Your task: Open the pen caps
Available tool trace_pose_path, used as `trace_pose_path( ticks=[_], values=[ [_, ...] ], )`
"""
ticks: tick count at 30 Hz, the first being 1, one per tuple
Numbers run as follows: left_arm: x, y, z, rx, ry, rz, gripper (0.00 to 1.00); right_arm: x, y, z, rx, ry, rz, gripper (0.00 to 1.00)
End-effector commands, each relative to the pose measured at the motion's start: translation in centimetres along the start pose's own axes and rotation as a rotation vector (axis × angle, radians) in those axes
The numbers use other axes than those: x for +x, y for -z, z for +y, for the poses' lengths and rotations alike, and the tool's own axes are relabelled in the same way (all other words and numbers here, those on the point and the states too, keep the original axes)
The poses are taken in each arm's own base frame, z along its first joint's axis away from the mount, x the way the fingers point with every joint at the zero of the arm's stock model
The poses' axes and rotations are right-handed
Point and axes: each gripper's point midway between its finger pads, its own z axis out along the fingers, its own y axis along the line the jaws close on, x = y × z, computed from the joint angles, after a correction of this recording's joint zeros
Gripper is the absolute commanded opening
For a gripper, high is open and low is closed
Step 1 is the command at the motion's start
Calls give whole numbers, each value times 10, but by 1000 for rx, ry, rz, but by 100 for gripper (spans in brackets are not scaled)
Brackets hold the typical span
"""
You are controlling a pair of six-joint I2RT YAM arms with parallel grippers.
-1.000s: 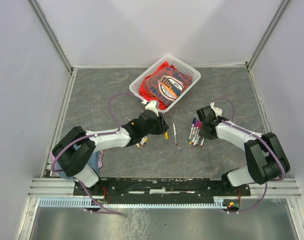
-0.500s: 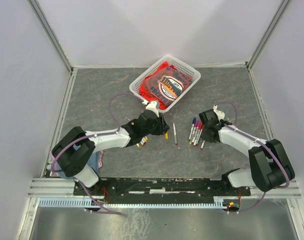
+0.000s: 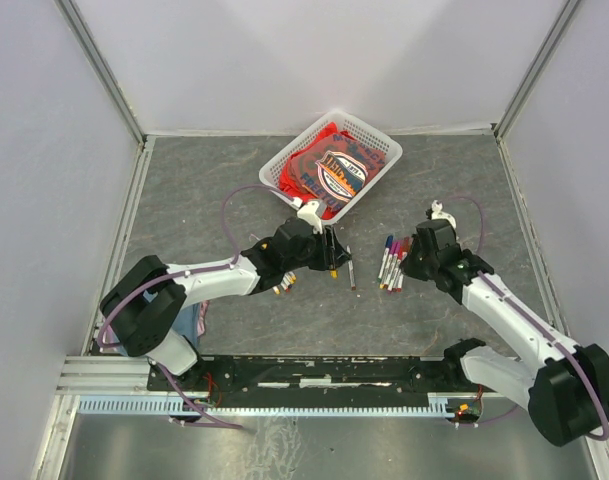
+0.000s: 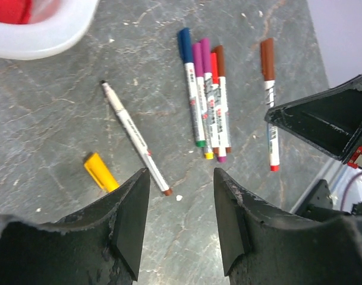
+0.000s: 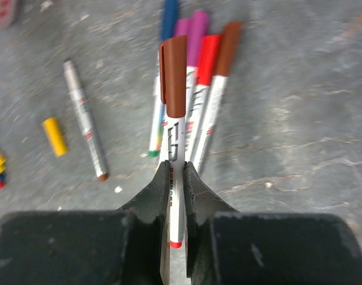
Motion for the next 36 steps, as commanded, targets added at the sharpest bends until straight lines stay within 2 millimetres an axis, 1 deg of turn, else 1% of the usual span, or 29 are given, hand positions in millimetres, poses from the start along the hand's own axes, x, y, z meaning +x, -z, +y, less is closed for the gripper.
trace_pose_path(
  ticks=[1, 3, 5, 9, 14, 19, 23, 25, 30, 32, 36],
  values=[
    [-30, 6, -50, 200, 2, -55, 55, 3, 20, 53, -304, 91, 10, 1],
    [-31, 6, -55, 241, 22, -49, 56, 6, 31, 72, -399, 126, 16, 1],
    [-33, 6, -58, 286, 53, -47, 57, 12, 39, 87, -462, 164, 28, 1],
    [-36, 7, -59, 349, 124, -45, 58, 23, 51, 110, -557, 221, 46, 1],
    [-36, 8, -55, 379, 171, -41, 59, 34, 59, 131, -645, 243, 72, 1],
    [-34, 9, -49, 369, 190, -36, 59, 33, 68, 146, -707, 236, 64, 1],
    [-34, 10, -48, 377, 203, -38, 58, 34, 70, 153, -741, 231, 72, 1],
    [-34, 10, -47, 380, 210, -38, 56, 35, 71, 156, -754, 227, 74, 1],
    [-33, 12, -46, 404, 232, -39, 45, 35, 68, 157, -750, 223, 69, 1],
    [-33, 13, -45, 409, 237, -38, 42, 34, 66, 159, -751, 223, 69, 1],
    [-32, 15, -44, 415, 243, -42, 30, 33, 64, 162, -757, 221, 71, 1]
  ],
)
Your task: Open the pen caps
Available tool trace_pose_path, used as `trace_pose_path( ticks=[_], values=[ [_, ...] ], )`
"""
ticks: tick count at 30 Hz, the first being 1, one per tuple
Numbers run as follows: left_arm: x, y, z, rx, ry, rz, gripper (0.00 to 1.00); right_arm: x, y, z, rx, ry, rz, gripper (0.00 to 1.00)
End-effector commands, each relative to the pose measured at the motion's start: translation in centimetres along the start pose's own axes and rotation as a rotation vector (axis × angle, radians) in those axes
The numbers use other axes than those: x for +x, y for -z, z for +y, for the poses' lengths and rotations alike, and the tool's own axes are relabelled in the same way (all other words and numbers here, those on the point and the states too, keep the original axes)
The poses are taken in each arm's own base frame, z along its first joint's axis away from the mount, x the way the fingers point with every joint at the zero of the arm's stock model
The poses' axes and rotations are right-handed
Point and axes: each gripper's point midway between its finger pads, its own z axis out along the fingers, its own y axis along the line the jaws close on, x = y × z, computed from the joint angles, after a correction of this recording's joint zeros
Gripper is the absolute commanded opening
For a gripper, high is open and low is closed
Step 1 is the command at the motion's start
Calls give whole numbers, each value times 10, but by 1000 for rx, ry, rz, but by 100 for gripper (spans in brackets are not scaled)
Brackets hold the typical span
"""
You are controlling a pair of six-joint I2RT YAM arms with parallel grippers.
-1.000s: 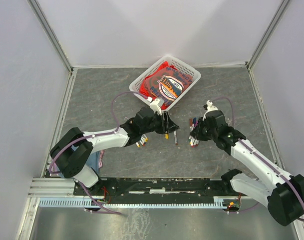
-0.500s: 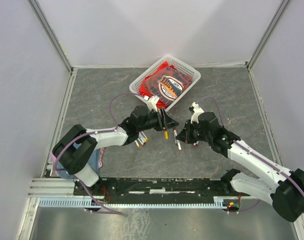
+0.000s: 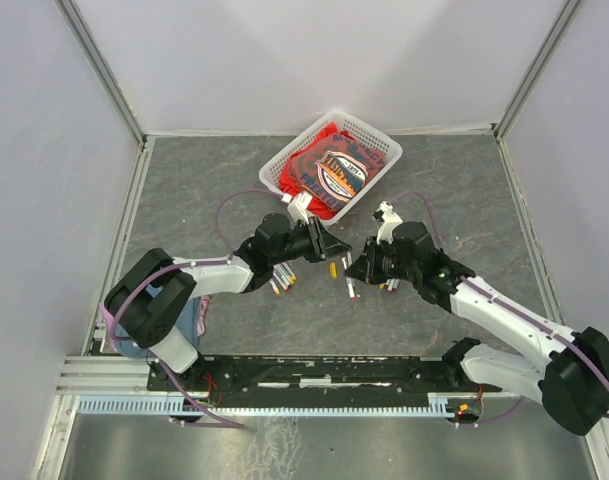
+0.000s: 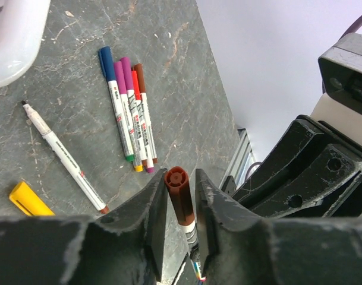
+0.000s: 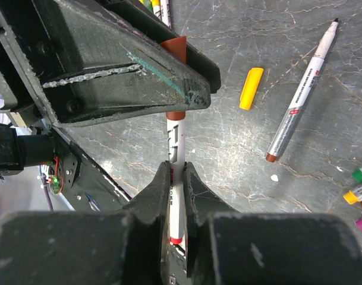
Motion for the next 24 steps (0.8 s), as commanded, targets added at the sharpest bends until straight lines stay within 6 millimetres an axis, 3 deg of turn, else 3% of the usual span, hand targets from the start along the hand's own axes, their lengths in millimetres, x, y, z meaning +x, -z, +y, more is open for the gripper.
trace_pose_path(
  ticks=[1, 7, 9, 12, 15, 24],
  values=[
    [-6, 2, -14, 74, 14, -19, 26, -15, -3, 14, -53, 19, -47, 1],
    [-5, 3, -12, 79, 10, -18, 3, -16, -4, 13, -45, 21, -50, 1],
    [-3, 4, -12, 87, 10, -15, 3, -19, -4, 14, -48, 22, -57, 2],
    [-2, 5, -12, 96, 16, -18, 3, -23, -5, 16, -56, 25, -71, 20],
    [-3, 5, -14, 108, 16, -20, 3, -28, -8, 19, -64, 27, -80, 29],
    [-4, 6, -20, 149, 33, -24, 3, -30, -20, 19, -80, 21, -79, 30]
  ],
)
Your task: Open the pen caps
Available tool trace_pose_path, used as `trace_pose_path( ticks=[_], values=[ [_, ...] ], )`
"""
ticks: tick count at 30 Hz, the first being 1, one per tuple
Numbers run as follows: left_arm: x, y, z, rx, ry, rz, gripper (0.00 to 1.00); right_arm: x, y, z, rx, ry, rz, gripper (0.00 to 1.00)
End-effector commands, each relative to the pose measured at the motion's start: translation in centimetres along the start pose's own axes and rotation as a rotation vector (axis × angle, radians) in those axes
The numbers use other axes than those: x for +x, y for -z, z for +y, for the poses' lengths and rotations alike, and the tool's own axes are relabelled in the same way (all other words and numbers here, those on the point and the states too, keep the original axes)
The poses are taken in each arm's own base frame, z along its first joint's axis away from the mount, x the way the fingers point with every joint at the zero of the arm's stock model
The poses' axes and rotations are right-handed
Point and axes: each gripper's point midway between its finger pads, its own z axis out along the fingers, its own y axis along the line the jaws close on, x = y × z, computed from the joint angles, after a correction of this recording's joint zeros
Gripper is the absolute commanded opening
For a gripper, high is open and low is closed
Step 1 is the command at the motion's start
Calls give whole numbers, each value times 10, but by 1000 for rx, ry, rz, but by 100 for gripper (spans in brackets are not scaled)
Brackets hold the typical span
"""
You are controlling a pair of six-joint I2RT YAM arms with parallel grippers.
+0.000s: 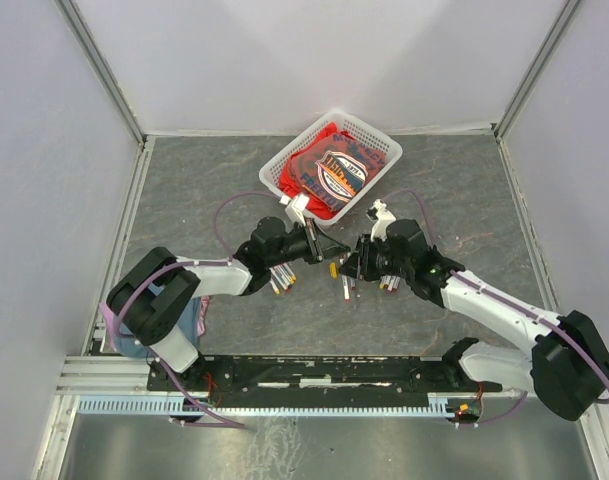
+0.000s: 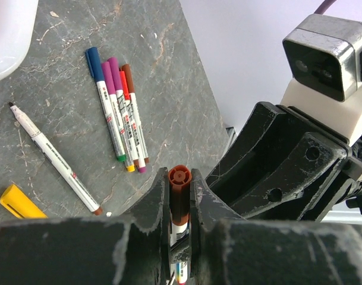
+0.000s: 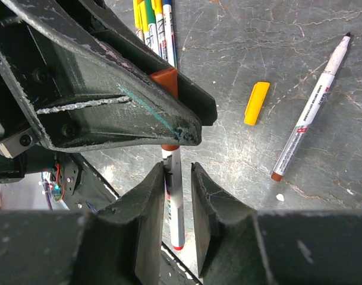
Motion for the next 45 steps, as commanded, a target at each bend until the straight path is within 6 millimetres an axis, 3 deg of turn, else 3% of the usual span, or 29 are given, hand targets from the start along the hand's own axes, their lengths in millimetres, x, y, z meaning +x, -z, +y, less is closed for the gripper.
trace_pose_path(
  ticks=[1, 6, 11, 16, 20, 24, 30, 38, 42, 45],
  values=[
    [-7, 0, -19, 91, 16, -16, 3, -27, -4, 19, -62, 29, -79, 30],
    [-11, -2, -18, 87, 27, -35, 3, -22, -7, 10, -35, 45, -68, 2],
    [-33, -6, 2, -39, 34, -132, 3, -11, -11, -20, 107, 67, -15, 1],
    [-70, -14, 31, -241, 26, -264, 3, 1, -12, -50, 248, 78, 31, 1],
    [-100, -14, 46, -358, 3, -391, 3, 7, -12, -63, 320, 94, 51, 1],
    [-118, -12, 49, -420, -22, -463, 3, 14, -12, -72, 383, 121, 78, 1],
    [-136, -9, 40, -422, -106, -522, 3, 19, -16, -63, 348, 115, 99, 1],
    [-137, -2, 13, -145, -203, -457, 3, 12, -12, -4, 60, 64, 62, 1],
    [-124, 5, 16, -151, -237, -391, 3, -1, -7, -14, 144, 80, 28, 1],
    [-105, 10, 33, -260, -250, -324, 3, -8, -6, -29, 246, 85, 15, 1]
  ],
)
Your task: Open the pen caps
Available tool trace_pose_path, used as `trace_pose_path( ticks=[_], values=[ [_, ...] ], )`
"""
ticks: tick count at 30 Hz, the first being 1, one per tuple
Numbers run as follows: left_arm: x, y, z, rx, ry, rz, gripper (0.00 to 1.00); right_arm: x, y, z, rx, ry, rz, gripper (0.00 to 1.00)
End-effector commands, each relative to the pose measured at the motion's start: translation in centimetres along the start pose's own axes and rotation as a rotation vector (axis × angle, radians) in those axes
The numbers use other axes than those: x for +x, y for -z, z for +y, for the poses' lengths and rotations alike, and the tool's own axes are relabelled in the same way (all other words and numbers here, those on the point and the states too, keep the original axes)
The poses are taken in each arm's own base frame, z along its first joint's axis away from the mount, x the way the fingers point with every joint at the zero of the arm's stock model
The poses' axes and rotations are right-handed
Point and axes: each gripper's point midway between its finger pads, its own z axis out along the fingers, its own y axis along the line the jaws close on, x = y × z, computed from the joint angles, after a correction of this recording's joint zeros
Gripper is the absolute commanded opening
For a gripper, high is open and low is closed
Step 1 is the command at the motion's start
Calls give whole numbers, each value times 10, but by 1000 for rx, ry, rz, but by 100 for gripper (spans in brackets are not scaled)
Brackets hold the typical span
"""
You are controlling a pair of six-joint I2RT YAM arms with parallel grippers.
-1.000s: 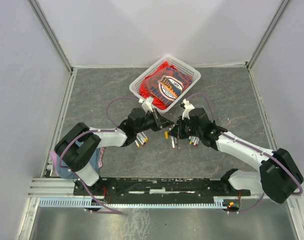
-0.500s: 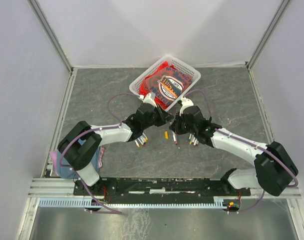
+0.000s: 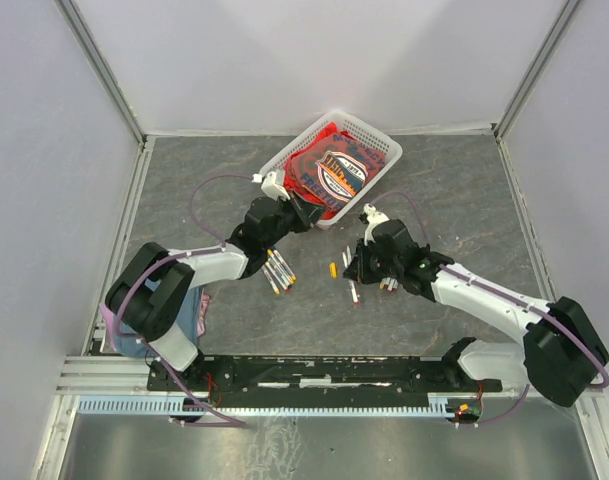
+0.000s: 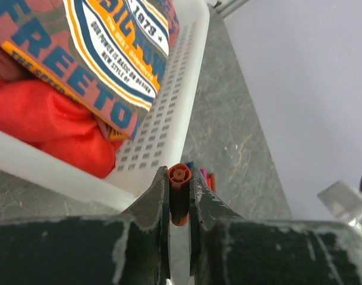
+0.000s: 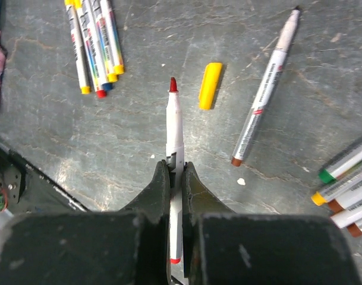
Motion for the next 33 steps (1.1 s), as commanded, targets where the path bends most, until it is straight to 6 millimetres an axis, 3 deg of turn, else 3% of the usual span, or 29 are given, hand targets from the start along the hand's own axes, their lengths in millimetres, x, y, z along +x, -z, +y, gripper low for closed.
trace_pose_path(
  ticks=[1, 6, 10, 18, 28, 33],
  values=[
    [15, 18, -12, -4, -140, 70, 3, -25, 3, -10, 109, 2, -58, 1],
    [59, 35, 15, -174, -205, 175, 4, -31, -8, -28, 221, 1, -57, 3],
    [79, 40, 31, -255, -216, 228, 10, -32, -20, -40, 285, -5, -34, 9],
    [100, 41, 42, -306, -223, 282, 14, -31, -32, -62, 370, -47, -28, 12],
    [128, 39, 54, -333, -222, 354, 22, -26, -48, -72, 386, -71, -2, 19],
    [132, 39, 58, -344, -218, 363, 27, -26, -55, -75, 386, -85, -1, 20]
  ],
)
